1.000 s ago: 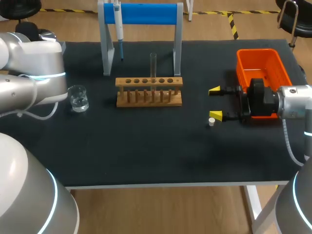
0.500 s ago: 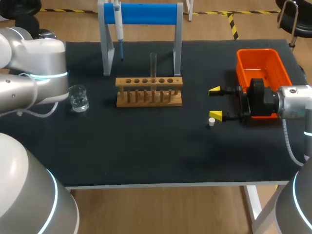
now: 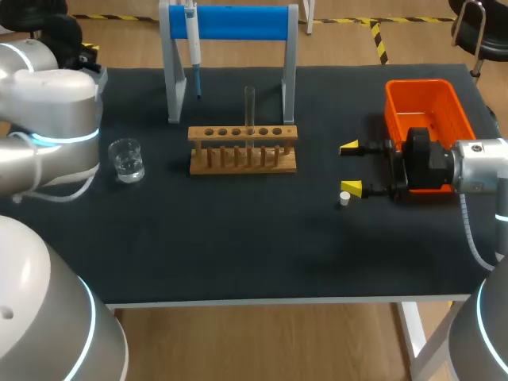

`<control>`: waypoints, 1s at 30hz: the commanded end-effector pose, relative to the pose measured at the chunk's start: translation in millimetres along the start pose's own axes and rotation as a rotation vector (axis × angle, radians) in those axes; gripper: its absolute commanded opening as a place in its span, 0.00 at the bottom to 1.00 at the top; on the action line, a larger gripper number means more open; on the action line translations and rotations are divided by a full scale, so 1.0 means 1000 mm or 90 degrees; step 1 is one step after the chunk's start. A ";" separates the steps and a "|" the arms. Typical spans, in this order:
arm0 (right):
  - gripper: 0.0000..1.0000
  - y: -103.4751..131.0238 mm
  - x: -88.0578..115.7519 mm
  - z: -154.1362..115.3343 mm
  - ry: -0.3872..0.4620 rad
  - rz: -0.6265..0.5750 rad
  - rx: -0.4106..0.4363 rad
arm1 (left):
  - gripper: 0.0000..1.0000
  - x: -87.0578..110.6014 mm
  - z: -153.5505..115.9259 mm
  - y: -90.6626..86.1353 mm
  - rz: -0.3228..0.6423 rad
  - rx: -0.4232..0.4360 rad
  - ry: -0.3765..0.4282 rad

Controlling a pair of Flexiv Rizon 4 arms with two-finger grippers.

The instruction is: Invert the test tube, pick up the pipette, mount the tip to pipette, aspirate from beaker and dispense into the tube, eject the tip, return the pipette, and cap with the stopper.

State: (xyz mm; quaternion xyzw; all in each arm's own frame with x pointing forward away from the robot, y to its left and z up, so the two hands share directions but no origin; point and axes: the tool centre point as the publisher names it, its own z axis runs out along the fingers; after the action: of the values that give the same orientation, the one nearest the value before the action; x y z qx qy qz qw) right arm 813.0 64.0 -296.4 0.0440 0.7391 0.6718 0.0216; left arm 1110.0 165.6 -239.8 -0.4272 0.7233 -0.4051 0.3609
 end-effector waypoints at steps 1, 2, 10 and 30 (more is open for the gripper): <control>1.00 0.000 0.001 0.000 -0.002 0.000 0.001 | 0.00 -0.007 -0.031 0.005 0.000 0.015 0.071; 1.00 0.000 0.001 0.000 -0.002 0.000 0.001 | 0.00 -0.007 -0.031 0.005 0.000 0.015 0.071; 1.00 0.000 0.001 0.000 -0.002 0.000 0.001 | 0.00 -0.007 -0.031 0.005 0.000 0.015 0.071; 1.00 0.000 0.001 0.000 -0.002 0.000 0.001 | 0.00 0.082 -0.083 -0.044 0.163 -0.016 0.257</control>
State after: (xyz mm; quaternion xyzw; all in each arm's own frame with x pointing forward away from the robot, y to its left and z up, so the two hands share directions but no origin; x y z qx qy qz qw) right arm 813.0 63.9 -296.4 0.0441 0.7391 0.6718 0.0216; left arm 1045.6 96.2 -198.8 -0.2568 0.8063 -0.4461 0.2915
